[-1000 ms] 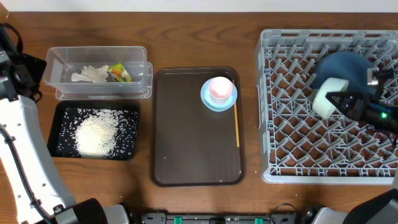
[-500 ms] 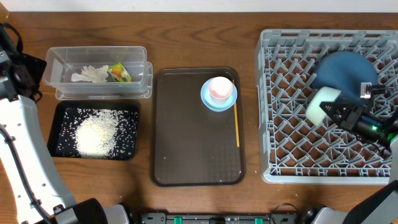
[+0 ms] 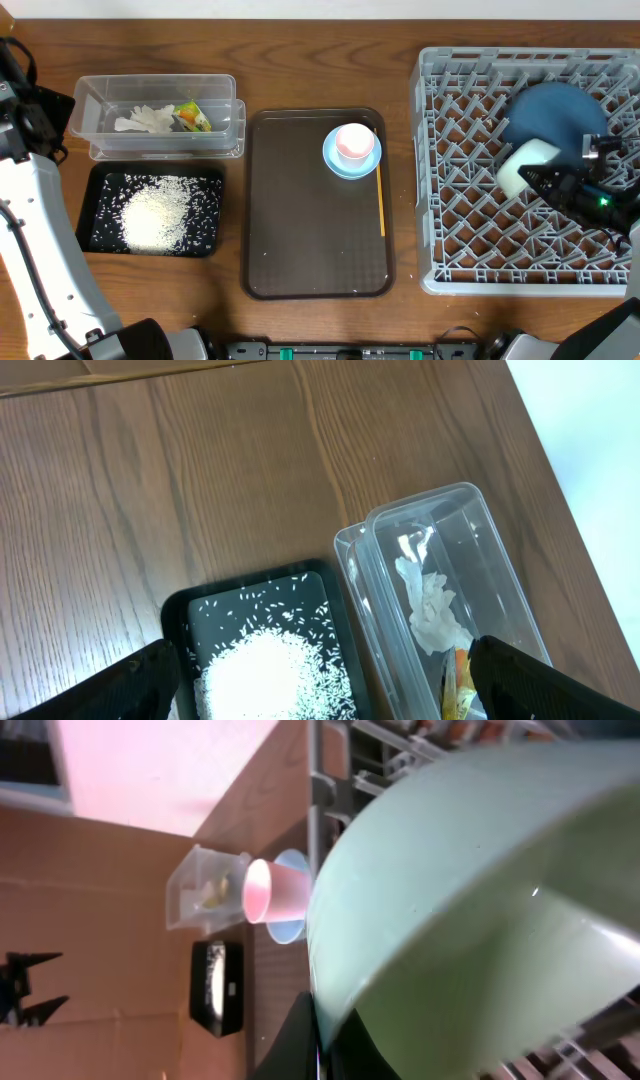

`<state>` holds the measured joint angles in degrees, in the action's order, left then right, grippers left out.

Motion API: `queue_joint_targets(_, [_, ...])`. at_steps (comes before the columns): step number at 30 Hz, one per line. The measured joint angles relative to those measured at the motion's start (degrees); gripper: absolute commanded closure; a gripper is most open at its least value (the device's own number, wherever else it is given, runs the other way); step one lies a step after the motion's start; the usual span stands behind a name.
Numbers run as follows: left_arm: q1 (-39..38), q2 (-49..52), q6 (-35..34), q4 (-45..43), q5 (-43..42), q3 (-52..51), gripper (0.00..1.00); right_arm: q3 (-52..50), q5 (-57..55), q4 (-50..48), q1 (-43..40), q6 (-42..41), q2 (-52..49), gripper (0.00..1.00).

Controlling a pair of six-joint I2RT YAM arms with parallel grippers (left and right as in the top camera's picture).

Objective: Sort waste into correct bins and load items into the dishwasher rack
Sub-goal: 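Carry the green bowl into the dish rack and lower it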

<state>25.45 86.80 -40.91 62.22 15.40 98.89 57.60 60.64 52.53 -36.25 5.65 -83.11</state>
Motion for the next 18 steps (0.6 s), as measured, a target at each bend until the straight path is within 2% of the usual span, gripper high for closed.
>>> queue_joint_targets(11, [0.0, 0.0, 0.0, 0.0, 0.0, 0.0, 0.05, 0.5, -10.5, 4.9, -0.5, -4.0, 0.7, 0.96])
queue_joint_targets(18, [0.0, 0.0, 0.0, 0.0, 0.0, 0.0, 0.05, -0.1, -18.6, 9.6, -0.5, -5.7, 1.5, 0.89])
